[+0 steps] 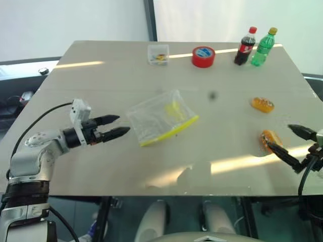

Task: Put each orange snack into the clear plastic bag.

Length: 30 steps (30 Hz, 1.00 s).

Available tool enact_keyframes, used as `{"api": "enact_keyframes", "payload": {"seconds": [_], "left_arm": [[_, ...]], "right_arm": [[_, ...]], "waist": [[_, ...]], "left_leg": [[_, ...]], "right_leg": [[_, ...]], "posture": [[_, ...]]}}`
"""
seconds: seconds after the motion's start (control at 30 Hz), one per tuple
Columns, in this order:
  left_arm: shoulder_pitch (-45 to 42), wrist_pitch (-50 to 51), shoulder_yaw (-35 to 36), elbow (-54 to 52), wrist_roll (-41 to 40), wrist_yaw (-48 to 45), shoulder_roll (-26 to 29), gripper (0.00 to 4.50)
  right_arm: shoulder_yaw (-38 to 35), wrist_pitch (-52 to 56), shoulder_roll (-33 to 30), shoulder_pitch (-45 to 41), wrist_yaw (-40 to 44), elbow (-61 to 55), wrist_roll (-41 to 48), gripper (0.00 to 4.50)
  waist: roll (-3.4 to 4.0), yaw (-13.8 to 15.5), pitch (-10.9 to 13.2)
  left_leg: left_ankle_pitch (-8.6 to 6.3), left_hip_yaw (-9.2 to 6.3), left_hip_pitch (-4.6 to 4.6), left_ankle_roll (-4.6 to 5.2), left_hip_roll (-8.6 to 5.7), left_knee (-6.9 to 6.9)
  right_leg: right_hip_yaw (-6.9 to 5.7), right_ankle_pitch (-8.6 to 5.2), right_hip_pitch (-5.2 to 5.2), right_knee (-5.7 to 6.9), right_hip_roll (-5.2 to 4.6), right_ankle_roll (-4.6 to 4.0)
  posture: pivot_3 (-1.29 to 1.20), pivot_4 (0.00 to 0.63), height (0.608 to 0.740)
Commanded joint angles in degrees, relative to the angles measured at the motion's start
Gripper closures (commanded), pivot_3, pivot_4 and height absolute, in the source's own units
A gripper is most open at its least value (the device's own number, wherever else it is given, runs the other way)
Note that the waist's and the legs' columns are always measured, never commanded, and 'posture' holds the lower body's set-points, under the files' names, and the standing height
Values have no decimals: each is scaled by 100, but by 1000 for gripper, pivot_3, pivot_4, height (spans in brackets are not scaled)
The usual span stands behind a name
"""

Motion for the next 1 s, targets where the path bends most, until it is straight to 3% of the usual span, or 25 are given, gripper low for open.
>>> {"api": "enact_keyframes", "payload": {"seconds": [0.03,0.17,0.4,0.53,0.67,0.8,1.0], "left_arm": [[-39,1406,38,-102,-466,-38,479,27],[-585,2467,205,690,-907,142,317,27],[-1451,2433,-480,1829,-476,306,-432,27],[-1837,1957,-1007,2538,-23,18,-863,27],[-2275,1653,-1100,3166,112,-316,-1268,27],[-2492,1799,-1211,3323,142,-377,-1656,852],[-2604,2633,-899,3517,-8,-61,-1979,3780]], "right_arm": [[353,140,-91,-274,-240,-482,73,0],[783,249,-248,-295,-440,-849,-281,0],[923,289,-212,-292,-509,-1008,-295,0],[935,306,-184,-214,-563,-1174,-301,0],[930,311,-125,-28,-629,-1407,-333,0],[924,291,-67,159,-712,-1605,-391,0],[1096,200,-49,174,-773,-1710,-563,0]], "waist": [[-5,-16,3],[-1,4,8],[-10,37,11],[-8,37,6],[-4,54,0],[-6,65,-1],[1,9,-6]], "left_leg": [[0,1,0,0,0,0],[0,-2,4,0,-1,2],[1,-15,-3,-1,-19,11],[2,-21,-4,-2,-26,15],[2,-20,0,-1,-30,18],[2,-20,-1,-1,-32,20],[2,-24,-4,0,-43,24]], "right_leg": [[1,0,0,1,0,0],[-3,-1,0,6,9,1],[-13,0,3,5,2,1],[-17,0,4,11,1,1],[-15,0,7,15,-2,2],[-14,1,7,17,-3,2],[-17,1,7,17,-2,5]], "posture": [[0,150,740],[0,150,740],[0,150,740],[0,150,740],[0,150,740],[0,150,740],[0,150,740]]}}
